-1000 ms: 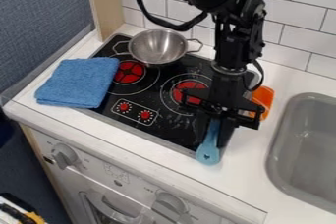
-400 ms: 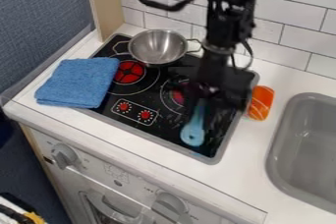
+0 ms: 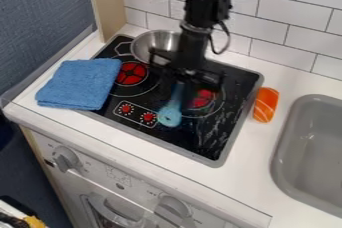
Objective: Put the blue brush on the blue cloth
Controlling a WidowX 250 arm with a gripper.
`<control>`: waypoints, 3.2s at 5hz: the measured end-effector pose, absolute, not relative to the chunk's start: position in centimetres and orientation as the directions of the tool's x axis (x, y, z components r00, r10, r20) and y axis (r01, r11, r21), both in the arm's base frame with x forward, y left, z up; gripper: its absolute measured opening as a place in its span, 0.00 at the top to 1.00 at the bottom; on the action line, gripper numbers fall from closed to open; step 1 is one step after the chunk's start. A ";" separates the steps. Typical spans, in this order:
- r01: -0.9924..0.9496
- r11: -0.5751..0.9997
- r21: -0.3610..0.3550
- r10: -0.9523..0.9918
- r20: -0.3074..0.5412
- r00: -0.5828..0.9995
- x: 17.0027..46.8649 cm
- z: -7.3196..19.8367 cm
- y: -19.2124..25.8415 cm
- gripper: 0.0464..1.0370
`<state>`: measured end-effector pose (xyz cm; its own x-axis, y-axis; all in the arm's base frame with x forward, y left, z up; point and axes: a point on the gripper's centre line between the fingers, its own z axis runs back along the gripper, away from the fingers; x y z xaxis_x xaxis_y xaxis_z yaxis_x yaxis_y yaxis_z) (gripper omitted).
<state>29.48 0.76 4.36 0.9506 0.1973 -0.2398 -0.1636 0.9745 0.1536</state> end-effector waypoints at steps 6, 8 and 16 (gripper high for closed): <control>-0.444 0.877 0.184 0.476 -0.204 0.855 32.6 8.7 11.9 0.72; -0.507 0.832 0.227 0.550 -0.208 0.809 33.5 8.4 15.5 0.72; -0.454 0.863 0.219 0.499 -0.239 0.833 28.8 3.7 19.0 0.35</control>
